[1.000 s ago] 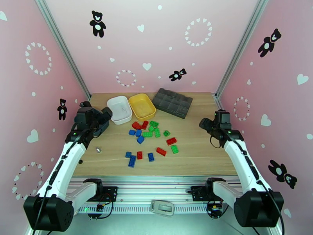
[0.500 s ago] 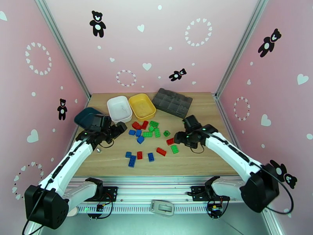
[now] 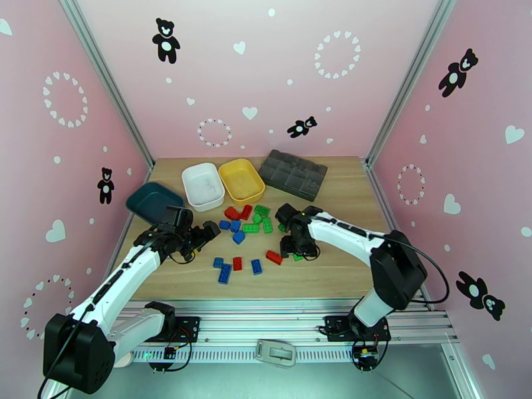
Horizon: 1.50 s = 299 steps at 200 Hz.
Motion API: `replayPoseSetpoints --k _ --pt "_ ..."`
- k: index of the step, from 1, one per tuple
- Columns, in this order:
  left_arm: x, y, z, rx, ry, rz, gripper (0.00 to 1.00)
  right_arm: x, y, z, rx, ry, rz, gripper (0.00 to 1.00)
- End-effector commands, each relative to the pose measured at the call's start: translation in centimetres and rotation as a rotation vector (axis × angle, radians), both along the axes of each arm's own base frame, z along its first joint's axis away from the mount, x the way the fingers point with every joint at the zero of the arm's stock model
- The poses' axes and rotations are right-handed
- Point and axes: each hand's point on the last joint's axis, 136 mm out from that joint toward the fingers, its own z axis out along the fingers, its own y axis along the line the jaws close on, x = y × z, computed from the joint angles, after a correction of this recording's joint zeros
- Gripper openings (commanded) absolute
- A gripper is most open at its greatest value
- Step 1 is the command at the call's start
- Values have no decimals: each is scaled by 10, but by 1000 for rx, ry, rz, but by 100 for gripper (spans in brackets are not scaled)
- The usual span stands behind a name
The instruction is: Sort the legos into containers by color
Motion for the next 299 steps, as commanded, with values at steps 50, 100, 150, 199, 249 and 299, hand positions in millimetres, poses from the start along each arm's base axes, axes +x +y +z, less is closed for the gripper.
replayPoseSetpoints --k 50,100,150,199,249,299 --pt "1 -11 -6 -5 36 59 98 18 -2 -13 -2 43 59 66" --pt "12 -30 -6 21 46 58 98 21 -9 -27 16 92 85 62" --pt "24 -44 -1 37 49 51 98 24 -10 -37 56 110 87 54" --pt "30 -46 -2 38 58 60 98 22 -16 -48 55 132 81 47" --pt "41 -53 7 23 34 44 98 23 -18 -43 61 125 79 32" --pt "68 -77 33 -69 -49 -5 98 31 -1 6 176 43 51 19"
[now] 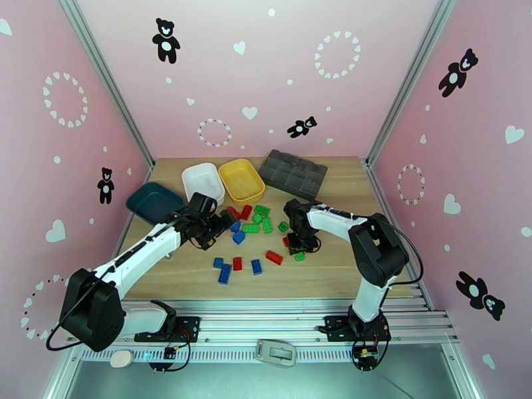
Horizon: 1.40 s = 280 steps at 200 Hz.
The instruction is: Sort the legos into containers by color
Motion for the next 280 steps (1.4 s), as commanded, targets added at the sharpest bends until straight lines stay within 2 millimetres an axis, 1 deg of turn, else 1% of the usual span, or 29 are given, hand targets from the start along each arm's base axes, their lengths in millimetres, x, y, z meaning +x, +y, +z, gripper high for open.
replayPoseSetpoints --k 1,18,36,58,72,88,115,127,137,157,172,194,210,223,231,249,269,280 --pt "21 -21 22 -75 -80 -46 98 7 13 39 90 -60 -27 18" --pt "35 -34 31 -125 -101 -65 98 15 24 56 147 -92 -45 16" --pt "50 -45 41 -172 -129 -78 97 29 42 72 226 -123 -68 15" --pt "71 -53 52 -232 -162 -74 97 57 75 91 357 -158 -103 15" --pt "85 -54 54 -274 -161 -61 97 78 98 100 440 -166 -128 15" --pt "103 -51 57 -337 -155 -37 97 105 125 108 525 -168 -153 14" --pt "135 -35 61 -421 -142 22 97 150 163 118 631 -178 -189 13" --pt "148 -28 65 -437 -157 43 97 168 177 121 667 -182 -203 14" --pt "157 -24 68 -440 -163 52 97 181 186 119 684 -183 -221 13" --pt "170 -19 71 -448 -164 68 97 207 202 119 724 -194 -257 15" --pt "176 -19 73 -450 -168 71 97 227 210 120 756 -213 -287 18" --pt "179 -18 74 -448 -168 79 97 250 219 121 803 -227 -340 25" --pt "177 -17 75 -445 -169 82 97 263 223 122 824 -239 -355 34" --pt "174 -15 76 -436 -173 83 97 271 224 127 836 -257 -356 43" --pt "172 -13 77 -427 -175 86 97 273 225 130 839 -264 -351 47" --pt "166 -7 78 -410 -177 96 97 276 219 134 832 -280 -346 55" --pt "160 -1 80 -373 -183 97 97 274 212 139 805 -295 -330 60" --pt "155 2 79 -344 -174 94 97 270 208 145 788 -318 -287 61"
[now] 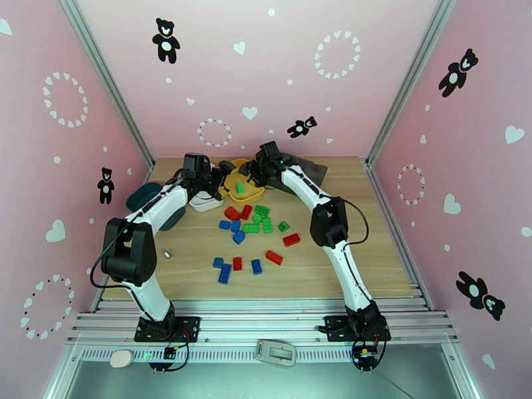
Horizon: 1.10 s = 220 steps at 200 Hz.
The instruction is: Sort the legos into containers by color
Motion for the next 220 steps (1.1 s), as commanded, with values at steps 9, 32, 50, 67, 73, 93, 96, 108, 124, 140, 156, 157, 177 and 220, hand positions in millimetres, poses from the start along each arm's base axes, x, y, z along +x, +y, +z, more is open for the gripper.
replayPoseSetpoints --k 9,32,50,67,73,93,96,108,124,140,156,157,177,220 --pt "-16 15 11 85 -12 3 97 -8 -11 19 -60 -54 40 62" --pt "-30 23 7 193 3 -26 98 -22 -25 34 -141 -95 76 63" --pt "-44 23 3 287 10 -74 98 -35 -42 42 -228 -115 105 63" --pt "-58 19 -3 355 19 -119 98 -50 -60 42 -317 -119 133 64" --pt "-63 17 -5 378 22 -133 98 -56 -67 40 -348 -115 139 65" --pt "-80 9 -18 425 45 -167 99 -77 -90 30 -451 -89 168 66" --pt "-83 8 -20 429 49 -170 98 -81 -94 28 -467 -83 172 66" --pt "-93 4 -31 450 76 -182 98 -94 -109 18 -524 -58 176 67" --pt "-105 -4 -43 479 100 -207 98 -112 -127 2 -584 -15 185 68" --pt "-117 -12 -54 505 125 -233 98 -130 -143 -15 -637 36 194 69" --pt "-126 -21 -64 512 142 -251 99 -145 -155 -33 -678 87 201 69" --pt "-126 -22 -65 511 142 -252 98 -146 -156 -34 -680 90 201 69" --pt "-134 -30 -73 510 157 -262 98 -160 -162 -51 -689 137 207 69" --pt "-140 -38 -77 507 165 -262 98 -181 -165 -79 -705 200 243 69"
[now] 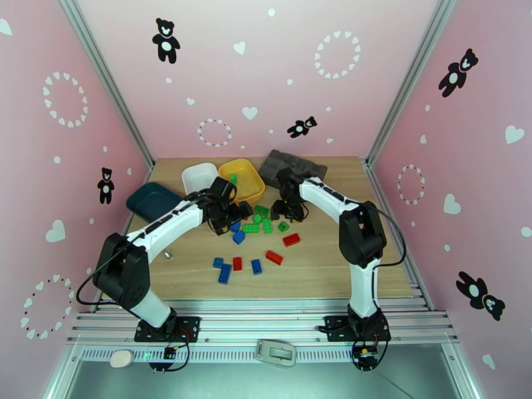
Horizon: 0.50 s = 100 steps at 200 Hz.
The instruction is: Sort the legos into containers by color
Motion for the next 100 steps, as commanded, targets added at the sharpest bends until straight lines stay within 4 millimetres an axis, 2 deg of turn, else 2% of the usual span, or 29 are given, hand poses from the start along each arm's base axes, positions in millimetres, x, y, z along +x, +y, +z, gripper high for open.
replayPoseSetpoints --k 1,35,100 --pt "-1 1 0 12 -9 27 98 -7 -1 6 1 -20 20 69" --pt "-3 4 0 15 -10 37 98 -14 -5 -11 -50 17 47 69" --pt "-8 7 2 11 -8 53 98 -9 -11 -32 -120 37 70 68"
